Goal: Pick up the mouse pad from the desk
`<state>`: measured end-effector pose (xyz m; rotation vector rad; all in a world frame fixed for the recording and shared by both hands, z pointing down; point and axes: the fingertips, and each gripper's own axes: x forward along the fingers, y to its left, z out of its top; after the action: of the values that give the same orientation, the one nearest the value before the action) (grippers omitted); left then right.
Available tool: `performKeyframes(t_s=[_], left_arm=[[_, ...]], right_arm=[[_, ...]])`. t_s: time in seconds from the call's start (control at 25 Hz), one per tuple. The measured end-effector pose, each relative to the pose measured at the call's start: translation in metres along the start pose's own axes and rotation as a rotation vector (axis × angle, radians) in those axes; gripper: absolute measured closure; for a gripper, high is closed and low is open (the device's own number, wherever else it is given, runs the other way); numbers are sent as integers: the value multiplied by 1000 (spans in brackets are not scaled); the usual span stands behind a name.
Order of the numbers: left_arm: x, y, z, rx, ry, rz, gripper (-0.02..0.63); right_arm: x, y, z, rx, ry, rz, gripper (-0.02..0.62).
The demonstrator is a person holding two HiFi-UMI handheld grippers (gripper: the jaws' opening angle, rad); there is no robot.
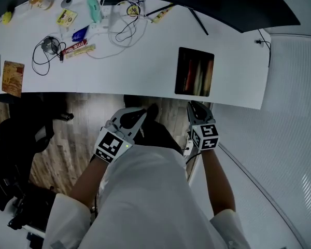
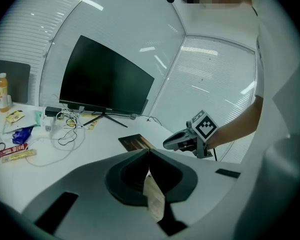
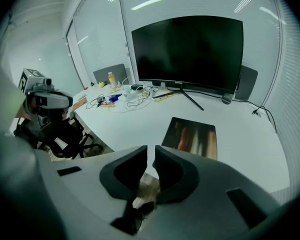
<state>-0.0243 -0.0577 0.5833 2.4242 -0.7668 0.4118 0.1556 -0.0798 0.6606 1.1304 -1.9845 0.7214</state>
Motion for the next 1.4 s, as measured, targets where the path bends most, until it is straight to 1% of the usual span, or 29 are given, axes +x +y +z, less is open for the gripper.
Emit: performKeyframes(t_s=[0.04, 0.08, 0.16, 0.24, 0.36, 0.52, 0.6, 0.8, 1.0, 1.12, 1.32, 1.36, 1.4], left_arm=[[1, 2, -2, -7, 5, -3, 588], [3, 4, -4, -13, 9, -7, 588], [6, 8, -8, -23, 18, -14, 588], [9, 11, -10, -29, 26, -20, 588], [15, 18, -11, -33, 35, -28, 588], [19, 31, -10, -38, 43, -28, 588], [21, 39, -10, -46, 43, -24, 588], [21, 51, -14, -63, 52, -19, 588], [21, 59, -18, -82, 56, -13, 588], [20, 64, -19, -91, 55, -13, 588], [18, 73, -21, -95, 60, -13, 588], [18, 74, -21, -96, 60, -13, 588], [18, 75, -20, -97, 60, -14, 588]], right_arm=[[6, -1, -2, 1, 9, -5, 553], [13, -2, -4, 4, 17, -11, 536], [26, -6, -7, 15, 36, -23, 465], [39, -11, -13, 26, 58, -34, 452], [60, -17, -24, 38, 98, -52, 389], [85, -25, -39, 50, 148, -83, 329], [95, -28, -46, 54, 178, -91, 314], [112, -30, -58, 58, 226, -89, 297], [124, -37, -67, 25, 281, -139, 270], [129, -39, -71, 29, 298, -130, 262], [128, -43, -73, 34, 296, -117, 267], [127, -45, -73, 34, 295, -118, 282], [127, -48, -73, 35, 291, -121, 313]])
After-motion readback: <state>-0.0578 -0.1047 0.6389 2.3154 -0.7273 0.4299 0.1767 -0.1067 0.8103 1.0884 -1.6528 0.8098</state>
